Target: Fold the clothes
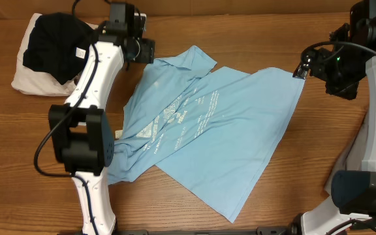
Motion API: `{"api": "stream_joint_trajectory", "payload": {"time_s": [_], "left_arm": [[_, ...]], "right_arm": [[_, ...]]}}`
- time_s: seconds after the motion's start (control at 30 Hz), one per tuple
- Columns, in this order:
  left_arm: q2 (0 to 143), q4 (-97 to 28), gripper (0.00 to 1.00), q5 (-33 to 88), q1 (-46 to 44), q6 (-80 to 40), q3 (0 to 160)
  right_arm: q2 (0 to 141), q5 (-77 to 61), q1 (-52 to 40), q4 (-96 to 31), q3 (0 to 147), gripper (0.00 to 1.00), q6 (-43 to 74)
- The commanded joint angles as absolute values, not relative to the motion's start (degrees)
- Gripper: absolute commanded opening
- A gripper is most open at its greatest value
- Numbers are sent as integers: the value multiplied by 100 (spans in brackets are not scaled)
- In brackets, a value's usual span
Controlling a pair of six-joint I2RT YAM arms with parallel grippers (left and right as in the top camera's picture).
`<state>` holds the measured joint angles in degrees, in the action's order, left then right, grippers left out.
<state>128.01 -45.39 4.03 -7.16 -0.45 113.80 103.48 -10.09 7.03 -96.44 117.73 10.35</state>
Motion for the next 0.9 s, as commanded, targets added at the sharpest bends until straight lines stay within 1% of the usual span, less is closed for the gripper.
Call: {"api": "stream_joint_trajectory", "payload": {"time_s": [0.0,0.1,0.17,0.33,0.5,0.6,0.67,0.7,0.73,0.77,0.87], "left_arm": [[13378,-4895,65,296,-810,156,12025],[13555,-4995,58,207,-867,187,12051],[13649,-5035,56,117,-913,270,12051],[13939,-5098,57,-189,-1009,349,12051],[14138,-5078,57,-244,-1015,340,12051],[14239,-5035,57,-346,-1011,318,12049],[14302,-4982,54,-386,-1007,322,12049],[14320,-4952,52,-399,-1004,320,12049],[14335,-4912,45,-408,-1004,320,12049],[14339,-4862,36,-405,-1004,311,12049],[14337,-4672,12,-405,-1004,106,12070]], "right_arm": [[10191,-993,670,-9570,11758,96,952],[10191,-993,670,-9559,11758,96,952],[10191,-993,670,-9542,11758,96,952],[10191,-993,670,-9526,11758,96,950],[10191,-993,670,-9529,11758,96,908],[10191,-991,670,-9526,11758,96,908],[10191,-991,670,-9520,11758,96,908],[10191,-991,670,-9509,11758,96,908],[10191,-991,670,-9500,11758,96,908],[10191,-991,670,-9489,11758,96,908],[10191,-993,670,-9472,11758,96,910]]}}
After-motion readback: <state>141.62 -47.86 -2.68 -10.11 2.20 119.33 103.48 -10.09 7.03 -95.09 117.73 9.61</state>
